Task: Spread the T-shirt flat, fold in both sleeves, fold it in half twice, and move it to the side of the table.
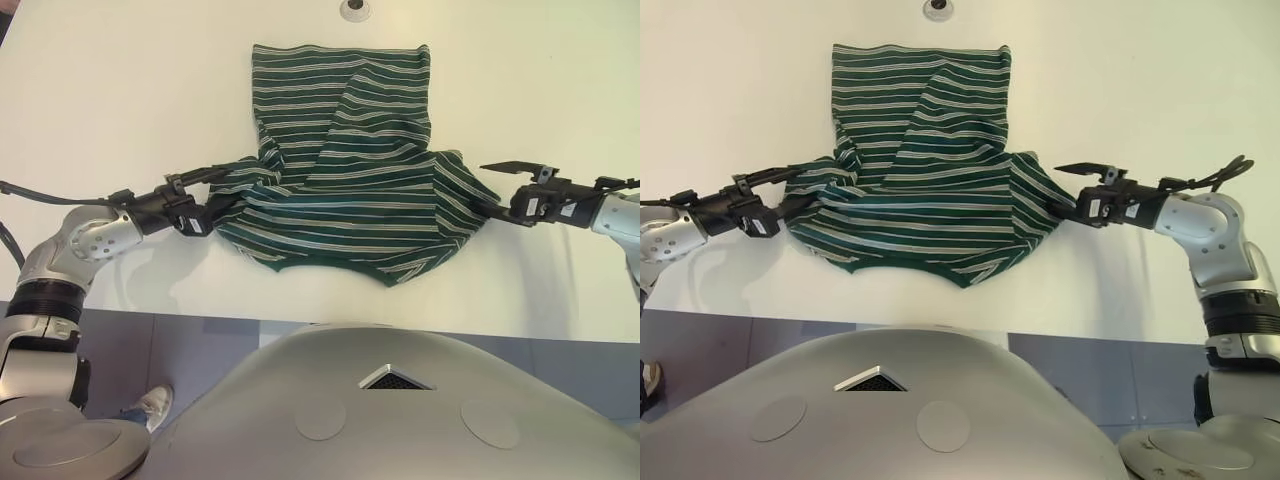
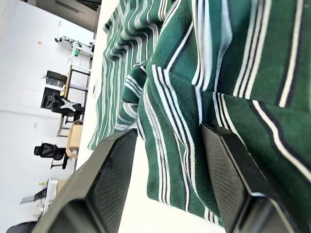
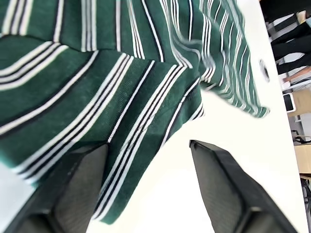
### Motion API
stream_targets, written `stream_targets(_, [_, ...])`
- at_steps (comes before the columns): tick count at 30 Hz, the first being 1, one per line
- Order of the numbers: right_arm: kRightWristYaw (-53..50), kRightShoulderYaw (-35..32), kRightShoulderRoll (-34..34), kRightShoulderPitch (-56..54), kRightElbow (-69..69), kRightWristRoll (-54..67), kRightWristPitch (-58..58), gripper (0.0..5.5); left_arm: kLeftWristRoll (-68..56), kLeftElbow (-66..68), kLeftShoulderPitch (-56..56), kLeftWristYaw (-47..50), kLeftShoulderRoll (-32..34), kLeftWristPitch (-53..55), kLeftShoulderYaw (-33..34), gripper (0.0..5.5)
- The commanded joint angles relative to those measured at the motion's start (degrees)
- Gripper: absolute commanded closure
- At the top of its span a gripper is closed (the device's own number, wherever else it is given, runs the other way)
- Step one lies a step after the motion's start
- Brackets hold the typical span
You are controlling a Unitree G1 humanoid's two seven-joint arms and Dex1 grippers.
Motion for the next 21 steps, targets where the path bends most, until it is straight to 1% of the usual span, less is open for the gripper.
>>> stream_targets(1, [3.02, 1.2, -3.34, 6.53, 0.79, -0.98, 1.31, 2.39, 8.42, 7.37, 4.54, -0.97, 2.83, 5.95, -3.75, 3.08])
stream_targets(6, [6.49, 0.84, -5.79, 13.39, -5.41, 6.67, -0.24, 2.39, 0.29, 7.32, 7.0, -0.7, 4.17, 1.12, -2.65, 3.08])
stream_targets(11, [9.48, -1.16, -7.81, 20.78, -13.56, 15.08, -1.17, 2.39, -16.03, -0.31, 14.59, -4.91, 7.71, -5.57, -3.49, 3.08])
stream_targets(14, [10.83, -2.33, -7.83, 22.56, -15.77, 17.33, -0.99, 2.39, -28.7, -9.39, 20.89, -7.27, 12.17, -10.1, -5.52, 3.08])
stream_targets(17, [11.94, -3.27, -7.43, 23.56, -17.73, 19.32, -0.79, 2.39, -37.82, -15.71, 24.78, -9.19, 15.83, -13.23, -6.56, 3.08])
stream_targets(21, [12.76, -4.76, -6.91, 23.38, -18.79, 21.53, -0.11, 2.39, -44.34, -16.34, 25.62, -12.25, 17.01, -13.5, -5.2, 3.08])
